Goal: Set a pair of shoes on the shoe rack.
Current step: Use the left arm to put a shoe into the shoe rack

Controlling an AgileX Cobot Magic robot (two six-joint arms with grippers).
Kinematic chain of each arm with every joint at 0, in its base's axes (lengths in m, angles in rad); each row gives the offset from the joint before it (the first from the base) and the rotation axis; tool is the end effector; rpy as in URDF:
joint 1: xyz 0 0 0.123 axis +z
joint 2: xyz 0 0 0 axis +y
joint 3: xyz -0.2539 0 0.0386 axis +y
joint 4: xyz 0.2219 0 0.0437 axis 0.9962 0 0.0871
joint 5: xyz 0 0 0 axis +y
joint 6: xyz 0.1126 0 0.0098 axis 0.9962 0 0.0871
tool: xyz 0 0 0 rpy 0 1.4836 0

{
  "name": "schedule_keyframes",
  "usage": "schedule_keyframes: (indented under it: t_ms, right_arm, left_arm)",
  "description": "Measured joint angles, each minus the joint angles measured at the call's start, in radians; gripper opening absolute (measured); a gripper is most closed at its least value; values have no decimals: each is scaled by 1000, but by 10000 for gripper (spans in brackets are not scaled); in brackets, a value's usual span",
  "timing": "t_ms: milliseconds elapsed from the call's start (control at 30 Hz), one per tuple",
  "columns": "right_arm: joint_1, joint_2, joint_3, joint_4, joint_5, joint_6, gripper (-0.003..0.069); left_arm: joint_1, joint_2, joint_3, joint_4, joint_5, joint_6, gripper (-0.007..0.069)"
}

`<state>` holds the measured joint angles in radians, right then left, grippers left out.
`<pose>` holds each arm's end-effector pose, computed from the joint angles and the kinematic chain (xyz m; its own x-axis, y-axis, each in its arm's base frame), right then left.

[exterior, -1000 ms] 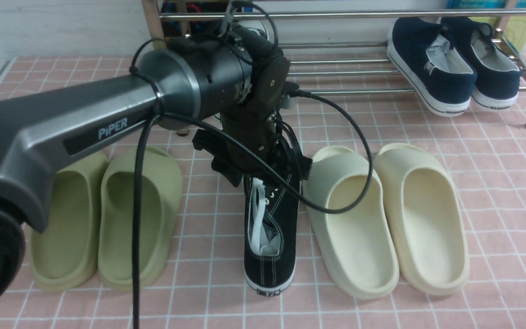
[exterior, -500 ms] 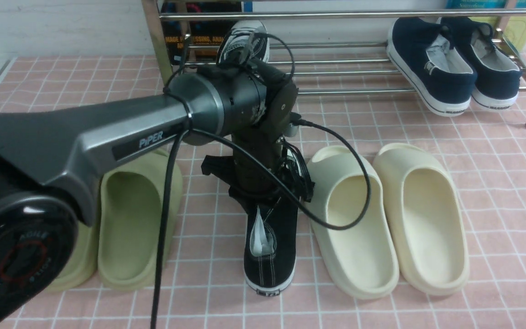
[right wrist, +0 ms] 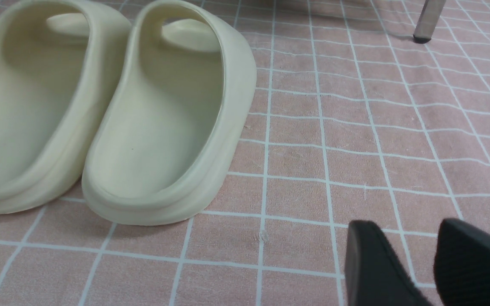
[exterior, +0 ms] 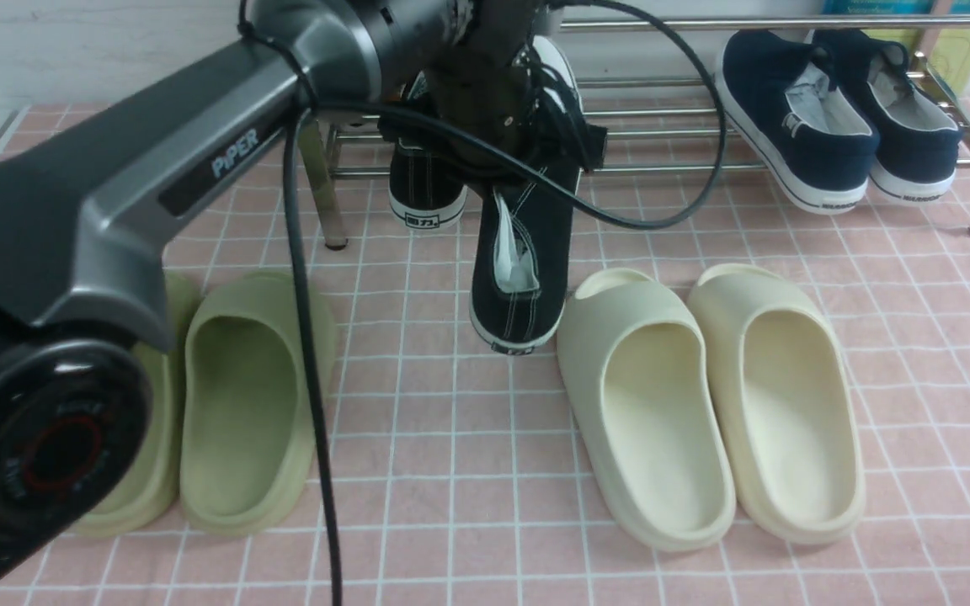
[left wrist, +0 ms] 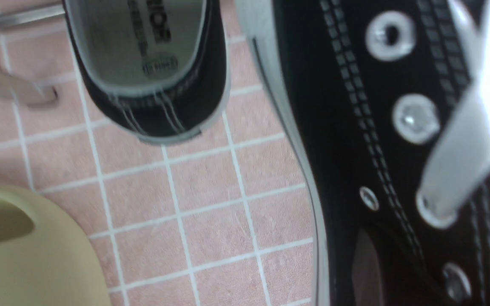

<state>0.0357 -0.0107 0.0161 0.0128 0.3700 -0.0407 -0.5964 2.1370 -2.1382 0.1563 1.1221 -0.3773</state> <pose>0.0761 0.0032 0.1692 -0.2828 -0.0389 -0.9584 -0.0483 0.9985 -0.0263 0.3798 -0.2387 0.2646 -0.8262 0.1969 -0.5279 0.2572 0.9654 -0.0424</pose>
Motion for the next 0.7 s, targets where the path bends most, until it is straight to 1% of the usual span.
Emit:
schedule_keyframes:
  t_ms: [200,400,633,700]
  right_arm:
    - [0,0,0,0,0,0,239]
    - [0,0,0,0,0,0,239]
    - [0,0,0,0,0,0,239]
    - [0,0,0,0,0,0,239]
  left_arm:
    - [32,135,-153,-47,28,20,64]
    - [34,179,-216,-59,34,47,64]
    - [44,196,-227,-1,-171,49,64]
    - [50,204,-229,1,-201,49,64]
